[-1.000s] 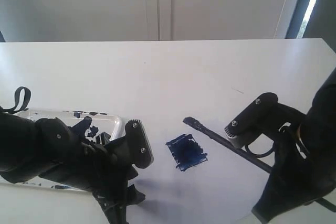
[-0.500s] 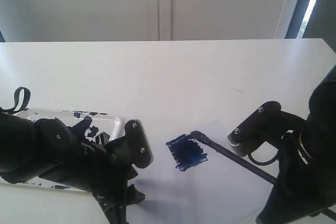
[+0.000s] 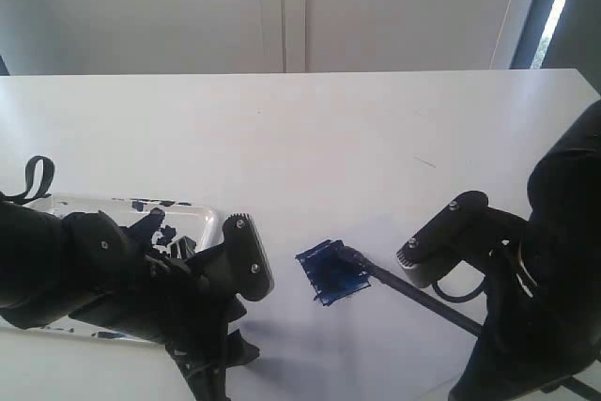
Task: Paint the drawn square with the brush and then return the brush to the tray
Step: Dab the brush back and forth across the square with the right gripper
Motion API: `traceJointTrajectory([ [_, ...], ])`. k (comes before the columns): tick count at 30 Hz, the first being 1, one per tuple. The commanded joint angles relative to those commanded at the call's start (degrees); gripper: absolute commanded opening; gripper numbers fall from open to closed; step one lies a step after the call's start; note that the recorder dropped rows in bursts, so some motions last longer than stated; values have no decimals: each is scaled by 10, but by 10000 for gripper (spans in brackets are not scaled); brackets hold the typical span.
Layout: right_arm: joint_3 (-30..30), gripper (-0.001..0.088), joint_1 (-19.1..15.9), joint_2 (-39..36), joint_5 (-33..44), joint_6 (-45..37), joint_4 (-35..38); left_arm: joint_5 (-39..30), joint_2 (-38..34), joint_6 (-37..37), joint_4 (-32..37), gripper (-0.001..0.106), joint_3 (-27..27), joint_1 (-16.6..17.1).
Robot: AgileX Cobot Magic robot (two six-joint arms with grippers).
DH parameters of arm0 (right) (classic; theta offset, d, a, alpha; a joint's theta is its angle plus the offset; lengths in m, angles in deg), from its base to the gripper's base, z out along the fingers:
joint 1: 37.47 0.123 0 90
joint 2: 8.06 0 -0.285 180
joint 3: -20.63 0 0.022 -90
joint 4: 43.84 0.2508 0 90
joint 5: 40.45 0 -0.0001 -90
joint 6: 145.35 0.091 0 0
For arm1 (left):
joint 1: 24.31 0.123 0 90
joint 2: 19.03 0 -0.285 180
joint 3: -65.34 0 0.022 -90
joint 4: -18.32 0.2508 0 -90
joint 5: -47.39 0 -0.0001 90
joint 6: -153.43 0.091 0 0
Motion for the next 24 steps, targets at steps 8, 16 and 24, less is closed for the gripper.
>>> traceJointTrajectory([
  [8,-11,0,0,39,-32,22,-41,-1,0,-10,0,536,0,0],
  [16,-3,0,0,58,19,22,-27,-1,0,-10,0,536,0,0],
  [24,11,0,0,29,-22,17,-7,1,0,-10,0,536,0,0],
])
